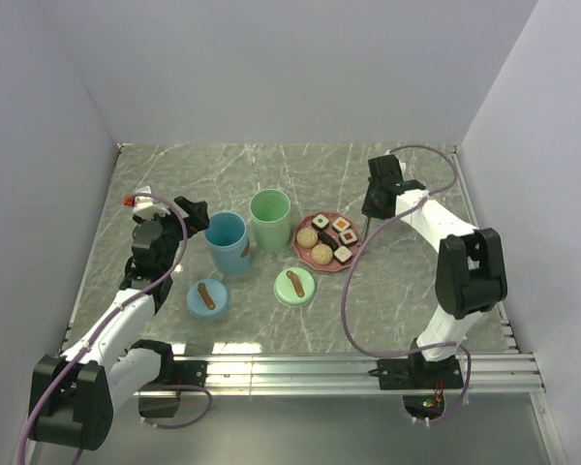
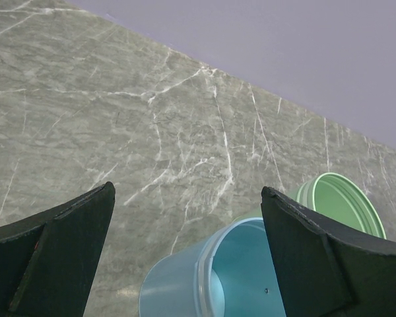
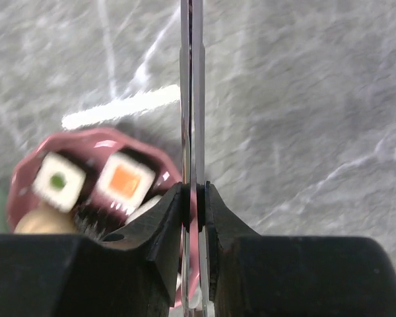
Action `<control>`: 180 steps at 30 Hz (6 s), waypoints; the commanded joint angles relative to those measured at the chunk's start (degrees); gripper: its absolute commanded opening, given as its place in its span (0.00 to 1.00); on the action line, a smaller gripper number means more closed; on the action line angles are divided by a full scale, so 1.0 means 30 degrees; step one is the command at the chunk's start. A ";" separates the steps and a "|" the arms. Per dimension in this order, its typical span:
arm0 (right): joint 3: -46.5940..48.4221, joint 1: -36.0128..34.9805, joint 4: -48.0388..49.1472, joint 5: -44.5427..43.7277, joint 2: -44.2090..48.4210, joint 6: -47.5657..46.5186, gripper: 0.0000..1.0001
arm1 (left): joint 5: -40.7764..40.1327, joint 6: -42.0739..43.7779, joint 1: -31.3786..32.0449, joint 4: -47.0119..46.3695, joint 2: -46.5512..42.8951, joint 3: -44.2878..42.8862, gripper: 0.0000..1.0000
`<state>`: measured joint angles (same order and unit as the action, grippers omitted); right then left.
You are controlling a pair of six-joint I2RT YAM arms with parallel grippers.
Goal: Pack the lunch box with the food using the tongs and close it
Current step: Grab the clamp with the right arm, then pick up the food using the clamp
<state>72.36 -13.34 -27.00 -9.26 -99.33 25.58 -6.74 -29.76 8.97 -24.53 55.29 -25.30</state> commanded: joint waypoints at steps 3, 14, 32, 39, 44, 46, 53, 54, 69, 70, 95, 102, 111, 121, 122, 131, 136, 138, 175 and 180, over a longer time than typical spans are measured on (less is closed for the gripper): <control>-0.1383 -0.1058 0.1002 -0.0168 0.1905 -0.0354 0.22 | 0.0548 -0.0305 -0.0061 -0.0904 0.0057 -0.0209 0.99; -0.3462 -0.3109 0.1677 0.2000 0.3226 -0.1086 0.23 | 0.0724 -0.0305 -0.0061 -0.0875 0.0116 -0.0268 0.99; -0.4578 -0.4106 0.2790 0.2118 0.2318 -0.1028 0.37 | 0.0753 -0.0305 -0.0061 -0.0845 0.0174 -0.0268 0.99; -0.5134 -0.4312 0.2878 0.1592 0.2085 -0.0852 0.41 | 0.0753 -0.0334 -0.0061 -0.0816 0.0116 -0.0268 0.99; -0.4930 -0.4721 0.2469 0.0687 0.1557 -0.0589 0.42 | 0.0753 -0.0335 -0.0032 -0.0787 0.0057 -0.0268 0.99; -0.4900 -0.4956 0.2322 0.0450 0.1469 -0.0588 0.42 | 0.0782 -0.0334 -0.0061 -0.0816 0.0087 -0.0268 0.99; -0.4900 -0.5336 0.2293 -0.0516 0.0853 -0.0355 0.41 | 0.0812 -0.0364 -0.0061 -0.0816 0.0087 -0.0268 1.00; -0.4871 -0.5366 0.2176 -0.0808 0.0970 -0.0354 0.41 | 0.0812 -0.0364 -0.0061 -0.0816 0.0087 -0.0268 0.99; -0.5600 -0.7504 -0.1018 -0.1983 0.6770 0.0787 0.41 | 0.0871 -0.0276 -0.0061 -0.0787 0.0204 -0.0385 0.99; -0.5777 -0.7737 -0.1105 -0.1954 0.7062 0.0876 0.41 | 0.0871 -0.0218 -0.0061 -0.0787 0.0175 -0.0385 1.00; -0.7187 -1.0845 -0.0992 -0.1866 1.1608 0.1727 0.41 | 0.0900 -0.0217 -0.0090 -0.0757 0.0027 -0.0326 0.99; -0.6161 -1.0845 0.0211 -0.2248 0.9704 0.1170 0.42 | 0.0871 -0.0246 -0.0061 -0.0728 0.0087 -0.0327 0.99; -0.5720 -1.0845 0.0857 -0.2246 0.9349 0.0818 0.43 | 0.0783 -0.0276 -0.0090 -0.0728 0.0291 -0.0415 1.00; -0.5750 -1.0845 0.1180 -0.1982 0.9409 0.0671 0.44 | 0.0812 -0.0247 -0.0090 -0.0728 0.0526 -0.0473 1.00; -0.5750 -1.0845 0.1179 -0.2070 0.9292 0.0700 0.44 | 0.0812 -0.0276 -0.0090 -0.0757 0.0526 -0.0473 0.99; -0.5955 -1.0874 0.0388 -0.3448 1.1282 0.1199 0.45 | 0.0929 -0.0305 -0.0090 -0.0845 0.0643 -0.0473 1.00; -0.6131 -1.0903 0.1003 -0.2629 1.1052 0.0936 0.45 | 0.1017 -0.0305 -0.0090 -0.0875 0.0760 -0.0532 0.99; -0.6073 -1.0874 0.1208 -0.2365 1.0641 0.0876 0.45 | 0.1017 -0.0305 -0.0090 -0.0845 0.0731 -0.0532 1.00; -0.6365 -1.1021 0.0447 -0.1925 0.7300 0.1287 0.43 | 0.1134 -0.0364 -0.0090 -0.0845 0.0760 -0.0502 0.99; -0.6160 -1.1050 0.0271 -0.1807 0.6802 0.1199 0.37 | 0.1163 -0.0364 -0.0090 -0.0874 0.0819 -0.0502 0.99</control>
<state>52.58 -46.00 -25.93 -14.02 -78.26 29.10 -4.32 -29.87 8.93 -24.60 58.35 -25.30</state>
